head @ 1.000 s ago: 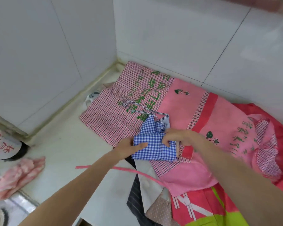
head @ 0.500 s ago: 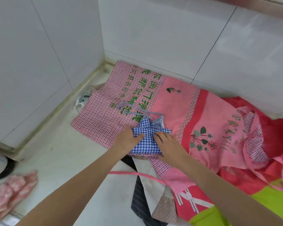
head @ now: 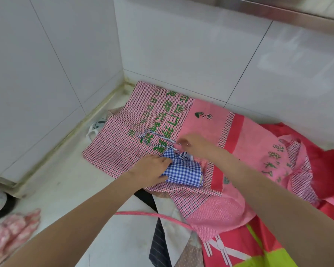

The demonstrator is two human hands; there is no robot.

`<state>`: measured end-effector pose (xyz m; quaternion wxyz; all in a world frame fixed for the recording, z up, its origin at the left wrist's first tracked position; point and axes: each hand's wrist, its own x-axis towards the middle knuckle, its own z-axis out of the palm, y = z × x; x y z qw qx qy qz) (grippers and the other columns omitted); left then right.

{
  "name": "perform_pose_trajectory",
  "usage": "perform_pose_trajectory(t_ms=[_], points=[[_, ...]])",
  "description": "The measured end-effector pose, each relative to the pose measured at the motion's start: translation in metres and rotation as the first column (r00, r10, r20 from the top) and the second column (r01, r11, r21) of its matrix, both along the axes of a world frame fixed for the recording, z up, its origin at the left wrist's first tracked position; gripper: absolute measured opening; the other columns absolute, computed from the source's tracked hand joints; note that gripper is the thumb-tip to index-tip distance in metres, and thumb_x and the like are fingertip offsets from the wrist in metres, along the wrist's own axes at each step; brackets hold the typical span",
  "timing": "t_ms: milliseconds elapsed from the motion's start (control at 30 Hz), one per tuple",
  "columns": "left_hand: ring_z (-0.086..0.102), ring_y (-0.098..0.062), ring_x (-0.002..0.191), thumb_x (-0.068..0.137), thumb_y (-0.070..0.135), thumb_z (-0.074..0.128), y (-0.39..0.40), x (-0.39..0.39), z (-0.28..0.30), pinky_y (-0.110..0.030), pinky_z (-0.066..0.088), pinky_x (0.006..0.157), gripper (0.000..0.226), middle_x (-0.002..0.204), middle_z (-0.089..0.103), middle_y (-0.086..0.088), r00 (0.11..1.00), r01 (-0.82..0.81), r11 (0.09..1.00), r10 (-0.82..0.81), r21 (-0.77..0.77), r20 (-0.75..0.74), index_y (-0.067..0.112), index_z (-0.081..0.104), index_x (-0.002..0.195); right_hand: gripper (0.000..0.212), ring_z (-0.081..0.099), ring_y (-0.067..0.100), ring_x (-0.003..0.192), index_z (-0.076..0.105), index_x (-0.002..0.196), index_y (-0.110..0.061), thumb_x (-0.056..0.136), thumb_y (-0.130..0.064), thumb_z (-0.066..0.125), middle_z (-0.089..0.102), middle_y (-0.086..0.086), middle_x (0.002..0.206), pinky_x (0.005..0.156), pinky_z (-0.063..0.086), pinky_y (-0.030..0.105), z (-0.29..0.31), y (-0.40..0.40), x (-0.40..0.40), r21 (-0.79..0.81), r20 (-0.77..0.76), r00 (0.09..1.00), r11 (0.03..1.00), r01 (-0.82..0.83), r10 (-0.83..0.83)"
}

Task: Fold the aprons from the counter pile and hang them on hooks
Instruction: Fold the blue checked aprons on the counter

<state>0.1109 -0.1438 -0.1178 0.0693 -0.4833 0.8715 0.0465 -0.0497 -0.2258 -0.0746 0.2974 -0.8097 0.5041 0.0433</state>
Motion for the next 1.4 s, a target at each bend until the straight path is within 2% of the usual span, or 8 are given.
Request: perform_pose_trajectory(t_ms=[100, 333, 467, 700, 833, 1067, 1233, 1400], points=[[0.044, -0.026, 0.125, 0.093, 0.041, 0.049, -0.002, -0.004, -0.005, -0.035, 0.031, 0.107, 0.064, 0.14, 0.043, -0.01, 0.997, 0.043, 0.998, -0.046, 0.036, 0.07, 0.007, 0.026, 0.143, 0.041, 0.048, 0.027, 0.124, 0.041, 0.134, -0.007, 0.094, -0.004, 0.048, 0.046, 0.012, 0.139, 0.103, 0.041, 0.038, -0.017, -0.014, 0.035, 0.019, -0.025, 1.0, 1.0, 0.008, -0.007], [0.039, -0.026, 0.128, 0.087, 0.028, 0.059, -0.003, -0.013, -0.013, -0.036, 0.029, 0.11, 0.065, 0.14, 0.041, -0.011, 0.99, -0.05, 0.999, 0.049, 0.008, 0.129, 0.006, 0.027, 0.14, 0.04, 0.048, 0.015, 0.065, 0.054, 0.117, 0.013, 0.082, -0.002, 0.063, 0.049, 0.01, 0.082, 0.057, 0.043, 0.027, -0.028, -0.018, 0.071, 0.168, 0.057, 0.994, 0.982, 0.087, -0.098], [0.046, -0.024, 0.119, 0.086, 0.029, 0.058, -0.003, -0.013, -0.012, -0.035, 0.036, 0.103, 0.054, 0.128, 0.051, -0.007, 0.993, -0.055, 0.998, 0.055, -0.003, 0.104, 0.009, 0.037, 0.131, 0.028, 0.057, 0.015, 0.06, 0.053, 0.113, 0.017, 0.088, 0.004, 0.053, 0.052, 0.011, 0.073, 0.061, 0.056, 0.022, 0.009, -0.019, 0.071, 0.396, 0.312, 0.915, 0.91, 0.118, -0.255], [0.042, -0.029, 0.125, 0.086, 0.032, 0.062, -0.004, -0.025, -0.007, -0.038, 0.034, 0.105, 0.067, 0.138, 0.042, -0.013, 0.982, -0.048, 0.999, 0.049, -0.006, 0.18, 0.006, 0.028, 0.138, 0.051, 0.045, 0.023, 0.125, 0.04, 0.139, -0.009, 0.09, 0.002, 0.051, 0.043, 0.008, 0.141, 0.1, 0.041, 0.032, -0.014, -0.017, 0.046, 0.147, -0.154, 0.955, 0.961, -0.233, 0.255], [0.042, -0.028, 0.125, 0.089, 0.029, 0.057, 0.0, -0.022, -0.012, -0.037, 0.033, 0.105, 0.062, 0.14, 0.042, -0.013, 0.983, -0.027, 0.999, 0.034, -0.041, 0.18, 0.005, 0.029, 0.138, 0.039, 0.05, 0.014, 0.078, 0.049, 0.129, -0.007, 0.091, 0.0, 0.051, 0.055, 0.002, 0.102, 0.064, 0.038, 0.023, -0.034, -0.014, 0.054, 0.042, -0.168, 0.945, 0.96, -0.277, 0.28], [0.046, -0.029, 0.12, 0.093, 0.017, 0.048, 0.003, -0.025, -0.019, -0.039, 0.035, 0.103, 0.045, 0.136, 0.046, -0.013, 0.986, -0.03, 0.999, 0.035, -0.035, 0.162, 0.006, 0.034, 0.134, 0.063, 0.057, 0.027, 0.093, 0.031, 0.143, -0.015, 0.088, 0.007, 0.052, 0.036, 0.016, 0.141, 0.072, 0.05, 0.036, -0.021, -0.022, 0.044, -0.046, -0.237, 0.947, 0.972, -0.232, 0.215], [0.041, -0.029, 0.124, 0.094, 0.017, 0.048, 0.007, -0.025, -0.022, -0.037, 0.031, 0.105, 0.048, 0.139, 0.042, -0.013, 0.989, -0.027, 0.999, 0.031, -0.033, 0.141, 0.006, 0.03, 0.137, 0.024, 0.051, 0.025, 0.08, 0.053, 0.109, -0.006, 0.09, 0.006, 0.046, 0.055, 0.011, 0.095, 0.063, 0.04, 0.033, -0.034, -0.012, 0.054, -0.174, -0.395, 0.891, 0.934, -0.312, 0.224], [0.047, -0.026, 0.116, 0.09, 0.022, 0.054, 0.0, -0.023, -0.012, -0.036, 0.038, 0.1, 0.046, 0.129, 0.05, -0.008, 0.996, -0.046, 0.998, 0.042, 0.051, 0.079, 0.01, 0.038, 0.132, 0.022, 0.047, 0.016, 0.06, 0.056, 0.078, -0.008, 0.094, -0.006, 0.042, 0.053, 0.007, 0.074, 0.055, 0.04, 0.028, -0.005, -0.031, 0.056, -0.107, 0.213, 0.936, 0.946, 0.307, -0.28]])
